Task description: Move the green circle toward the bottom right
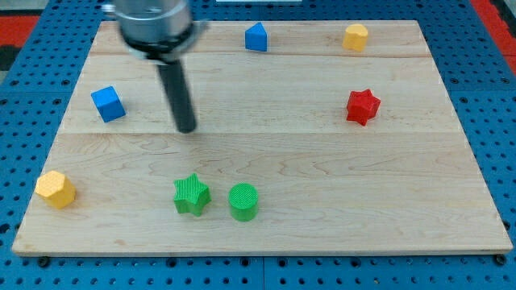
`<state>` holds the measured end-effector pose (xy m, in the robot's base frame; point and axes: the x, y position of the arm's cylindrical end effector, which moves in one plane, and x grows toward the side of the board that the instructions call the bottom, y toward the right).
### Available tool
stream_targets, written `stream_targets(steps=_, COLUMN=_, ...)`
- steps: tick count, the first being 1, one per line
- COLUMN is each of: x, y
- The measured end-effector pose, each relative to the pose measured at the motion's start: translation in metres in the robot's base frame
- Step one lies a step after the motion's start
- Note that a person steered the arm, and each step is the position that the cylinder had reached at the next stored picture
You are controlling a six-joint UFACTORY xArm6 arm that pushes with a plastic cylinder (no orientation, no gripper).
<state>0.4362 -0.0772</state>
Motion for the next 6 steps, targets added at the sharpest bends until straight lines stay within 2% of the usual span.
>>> stream_targets(steps=1, x=0.016, y=0.045)
stream_targets(steps=3, x=0.105, y=0.044)
stream_targets(steps=4, x=0.116, y=0.006)
stream_targets(steps=5, x=0.136, y=0.01)
stream_targets(steps=6, x=0.148, y=0.043)
